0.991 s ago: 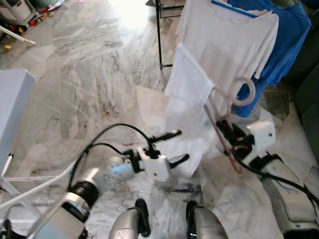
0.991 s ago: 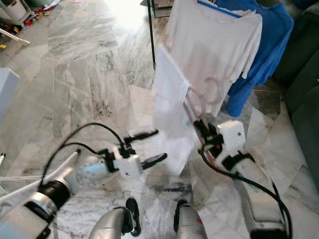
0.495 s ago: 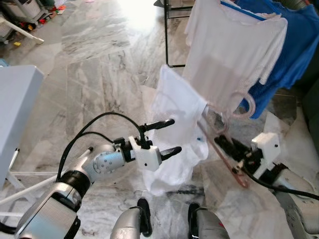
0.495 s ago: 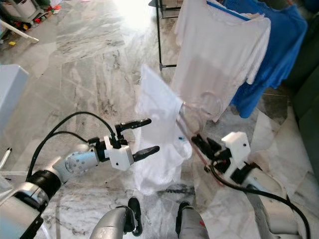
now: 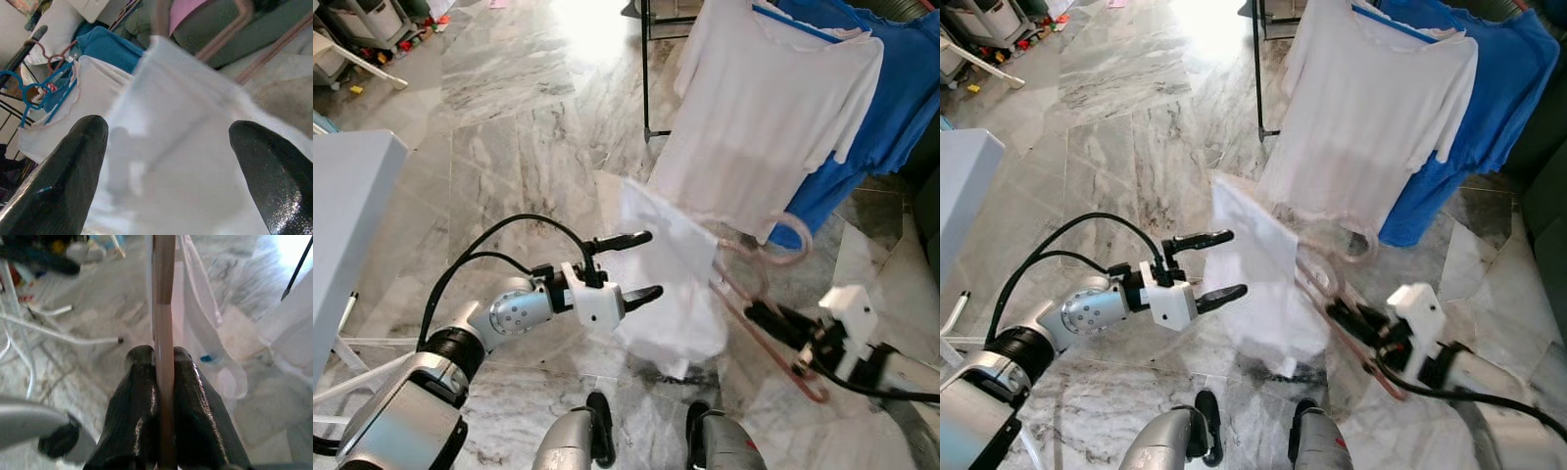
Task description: Hang hanger
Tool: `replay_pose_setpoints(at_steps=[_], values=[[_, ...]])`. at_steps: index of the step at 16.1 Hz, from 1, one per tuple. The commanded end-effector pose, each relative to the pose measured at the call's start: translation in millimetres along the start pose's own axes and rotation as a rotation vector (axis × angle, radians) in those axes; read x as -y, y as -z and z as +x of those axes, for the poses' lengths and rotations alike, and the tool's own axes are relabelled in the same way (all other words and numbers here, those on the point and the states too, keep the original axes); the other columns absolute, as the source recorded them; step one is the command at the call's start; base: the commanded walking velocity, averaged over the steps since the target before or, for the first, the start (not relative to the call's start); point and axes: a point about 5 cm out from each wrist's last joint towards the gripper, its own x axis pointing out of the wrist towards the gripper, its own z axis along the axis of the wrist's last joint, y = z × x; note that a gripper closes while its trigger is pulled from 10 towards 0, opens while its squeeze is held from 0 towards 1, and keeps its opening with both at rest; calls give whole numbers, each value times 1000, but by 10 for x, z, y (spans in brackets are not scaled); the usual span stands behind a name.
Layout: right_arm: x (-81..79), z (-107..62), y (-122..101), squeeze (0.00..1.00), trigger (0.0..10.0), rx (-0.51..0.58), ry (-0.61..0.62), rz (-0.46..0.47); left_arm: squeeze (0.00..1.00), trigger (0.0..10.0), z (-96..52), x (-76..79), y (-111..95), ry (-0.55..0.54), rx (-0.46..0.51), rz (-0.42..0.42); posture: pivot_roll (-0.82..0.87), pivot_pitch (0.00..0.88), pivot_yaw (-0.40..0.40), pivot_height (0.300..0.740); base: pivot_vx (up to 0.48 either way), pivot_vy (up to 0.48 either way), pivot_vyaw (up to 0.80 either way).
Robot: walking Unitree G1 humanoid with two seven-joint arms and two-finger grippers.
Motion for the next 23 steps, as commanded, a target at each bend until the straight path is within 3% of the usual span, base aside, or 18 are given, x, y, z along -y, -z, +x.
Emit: replay_pose_setpoints(at_steps=[1,7,11,16,17,18,21,23], values=[[-29,-31,26,0,10000,-16,-35,-14,1000,10000,-58,15,49,32,-33,3,-139,236,122,740,0,0,0],[7,-25,53,0,10000,-95,-52,-102,1000,10000,-51,172,106,119,-87,-74,-148,234,121,740,0,0,0],[-130,78,97,0,10000,-142,-179,-148,1000,10000,-23,401,137,230,-131,-177,-153,238,121,740,0,0,0],[-134,100,138,0,10000,-198,-231,-209,1000,10000,61,253,176,188,-167,-223,-156,240,120,740,0,0,0],[-135,104,144,0,10000,-203,-234,-215,655,10000,65,239,183,187,-174,-226,-156,240,120,740,0,0,0],[-134,110,155,0,10000,-213,-238,-230,0,10000,63,260,211,225,-201,-267,-152,240,120,740,0,0,0],[-142,124,149,0,10000,-221,-253,-257,0,10000,-10,358,283,348,-273,-323,-151,242,122,740,0,0,0],[-142,124,149,0,10000,-221,-253,-257,0,10000,-10,358,283,348,-273,-323,-151,242,122,740,0,0,0]])
